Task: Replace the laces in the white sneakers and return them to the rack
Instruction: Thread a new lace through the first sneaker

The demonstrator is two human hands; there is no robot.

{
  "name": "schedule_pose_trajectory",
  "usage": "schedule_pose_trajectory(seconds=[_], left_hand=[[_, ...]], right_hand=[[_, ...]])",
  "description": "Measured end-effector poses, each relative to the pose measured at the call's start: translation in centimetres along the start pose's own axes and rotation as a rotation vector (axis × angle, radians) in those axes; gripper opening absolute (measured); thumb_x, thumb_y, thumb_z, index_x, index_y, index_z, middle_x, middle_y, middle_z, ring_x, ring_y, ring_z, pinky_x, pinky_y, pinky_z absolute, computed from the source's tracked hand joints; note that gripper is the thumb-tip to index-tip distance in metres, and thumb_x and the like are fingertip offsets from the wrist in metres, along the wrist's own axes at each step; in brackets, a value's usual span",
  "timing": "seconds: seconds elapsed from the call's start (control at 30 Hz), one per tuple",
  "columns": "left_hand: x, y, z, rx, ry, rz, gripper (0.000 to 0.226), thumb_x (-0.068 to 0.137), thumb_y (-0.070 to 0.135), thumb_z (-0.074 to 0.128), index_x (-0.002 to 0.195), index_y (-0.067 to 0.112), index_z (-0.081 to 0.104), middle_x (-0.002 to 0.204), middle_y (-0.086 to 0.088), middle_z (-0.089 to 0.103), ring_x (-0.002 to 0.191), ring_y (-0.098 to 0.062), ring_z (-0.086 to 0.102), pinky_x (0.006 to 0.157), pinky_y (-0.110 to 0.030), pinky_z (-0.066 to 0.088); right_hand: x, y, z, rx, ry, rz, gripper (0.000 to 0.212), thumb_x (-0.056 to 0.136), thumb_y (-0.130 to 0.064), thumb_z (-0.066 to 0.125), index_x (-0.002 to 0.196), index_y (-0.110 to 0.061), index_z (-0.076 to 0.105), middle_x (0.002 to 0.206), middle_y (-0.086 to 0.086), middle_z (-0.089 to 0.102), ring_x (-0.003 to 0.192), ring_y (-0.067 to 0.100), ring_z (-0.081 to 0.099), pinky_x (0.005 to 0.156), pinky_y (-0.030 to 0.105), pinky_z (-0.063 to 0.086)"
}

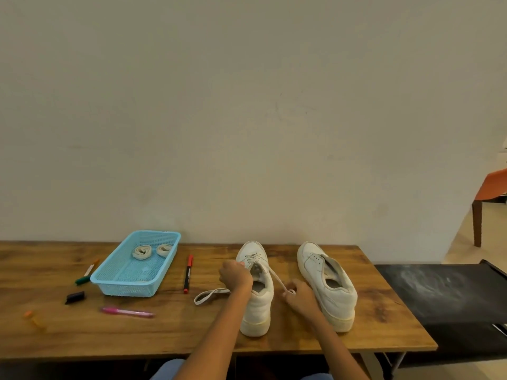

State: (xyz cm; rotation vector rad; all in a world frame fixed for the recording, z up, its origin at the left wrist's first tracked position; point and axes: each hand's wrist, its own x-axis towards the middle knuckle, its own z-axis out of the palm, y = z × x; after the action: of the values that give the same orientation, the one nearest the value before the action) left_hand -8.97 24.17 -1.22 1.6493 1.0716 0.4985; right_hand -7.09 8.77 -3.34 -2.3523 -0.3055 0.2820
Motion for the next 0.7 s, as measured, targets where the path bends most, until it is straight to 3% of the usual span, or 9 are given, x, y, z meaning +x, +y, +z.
schedule_pose_trajectory(seconds=[0.07,0.13,0.2,0.27,0.33,0.4,0.47,0.53,0.7], left_hand=[[-0.7,0.3,0.1,-0.042,0.073,0.094,0.017,0.093,0.012,0.052,0.104,0.001,0.059,0.114,-0.014,0.057,0.111,-0.033,0.051,0.093,-0.045,0.046],[-1.3,0.4,-0.2,-0.061,0.120,0.201,0.012,0.093,0.010,0.049,0.096,0.004,0.058,0.107,-0.014,0.059,0.107,-0.032,0.052,0.092,-0.046,0.046],[-2.1,0.5,-0.7,-0.066,0.127,0.293,0.012,0.092,0.015,0.050,0.090,0.005,0.058,0.099,-0.012,0.060,0.100,-0.029,0.055,0.087,-0.043,0.048],[-2.8,0.4,-1.3,0.017,0.089,0.335,0.019,0.089,0.027,0.056,0.086,0.008,0.057,0.091,-0.007,0.060,0.091,-0.025,0.056,0.078,-0.037,0.051],[-3.1,0.0,-1.6,0.138,0.029,0.357,0.022,0.086,0.031,0.061,0.082,0.010,0.058,0.085,-0.004,0.061,0.084,-0.020,0.058,0.069,-0.031,0.051],[-3.0,-0.4,-1.9,0.246,-0.011,0.412,0.020,0.086,0.031,0.063,0.083,0.012,0.062,0.085,-0.002,0.063,0.080,-0.016,0.059,0.060,-0.022,0.047],[-2.6,-0.7,-2.3,0.275,-0.035,0.467,0.020,0.089,0.032,0.062,0.085,0.012,0.066,0.085,-0.001,0.066,0.077,-0.011,0.058,0.053,-0.012,0.037],[-2.4,-0.6,-2.9,0.247,-0.066,0.468,0.021,0.090,0.030,0.060,0.086,0.011,0.069,0.085,-0.002,0.068,0.074,-0.010,0.058,0.052,-0.010,0.035],[-1.4,-1.3,-4.0,-0.045,-0.152,0.187,0.019,0.088,0.025,0.064,0.088,0.009,0.074,0.082,-0.005,0.070,0.073,-0.016,0.059,0.052,-0.018,0.040]], right_hand=[[0.7,-1.3,-1.5,-0.083,0.038,-0.052,0.041,0.089,-0.016,0.056,0.129,-0.009,0.050,0.122,0.008,0.058,0.112,0.021,0.055,0.089,0.025,0.044],[1.4,-3.1,-2.8,-0.151,0.061,-0.095,0.050,0.089,-0.008,0.050,0.138,-0.006,0.041,0.134,0.011,0.052,0.124,0.025,0.049,0.100,0.030,0.040],[1.8,-4.9,-3.8,-0.258,0.065,-0.133,0.048,0.090,0.001,0.042,0.138,-0.004,0.041,0.136,0.013,0.051,0.126,0.027,0.047,0.101,0.029,0.036],[2.3,-6.2,-4.2,-0.293,0.084,-0.169,0.043,0.093,0.002,0.038,0.136,-0.002,0.041,0.126,0.016,0.057,0.116,0.028,0.054,0.092,0.029,0.041],[2.4,-7.1,-4.0,-0.184,0.079,-0.206,0.047,0.092,0.002,0.041,0.138,-0.006,0.034,0.106,0.015,0.062,0.091,0.026,0.060,0.074,0.028,0.048],[2.2,-8.2,-3.6,-0.118,0.101,-0.236,0.037,0.091,0.002,0.044,0.126,-0.007,0.039,0.087,0.006,0.059,0.071,0.016,0.054,0.062,0.023,0.047],[1.9,-9.2,-2.7,-0.073,0.154,-0.248,0.017,0.091,0.000,0.043,0.104,-0.008,0.049,0.084,0.005,0.059,0.071,0.017,0.052,0.067,0.029,0.049],[0.9,-10.0,-1.3,-0.058,0.178,-0.254,0.015,0.090,0.001,0.043,0.091,-0.007,0.056,0.086,0.008,0.061,0.075,0.017,0.051,0.066,0.026,0.045],[-1.2,-9.7,1.9,-0.278,0.231,-0.322,0.024,0.095,-0.004,0.042,0.094,-0.002,0.065,0.083,0.000,0.050,0.059,0.003,0.037,0.050,0.014,0.034]])
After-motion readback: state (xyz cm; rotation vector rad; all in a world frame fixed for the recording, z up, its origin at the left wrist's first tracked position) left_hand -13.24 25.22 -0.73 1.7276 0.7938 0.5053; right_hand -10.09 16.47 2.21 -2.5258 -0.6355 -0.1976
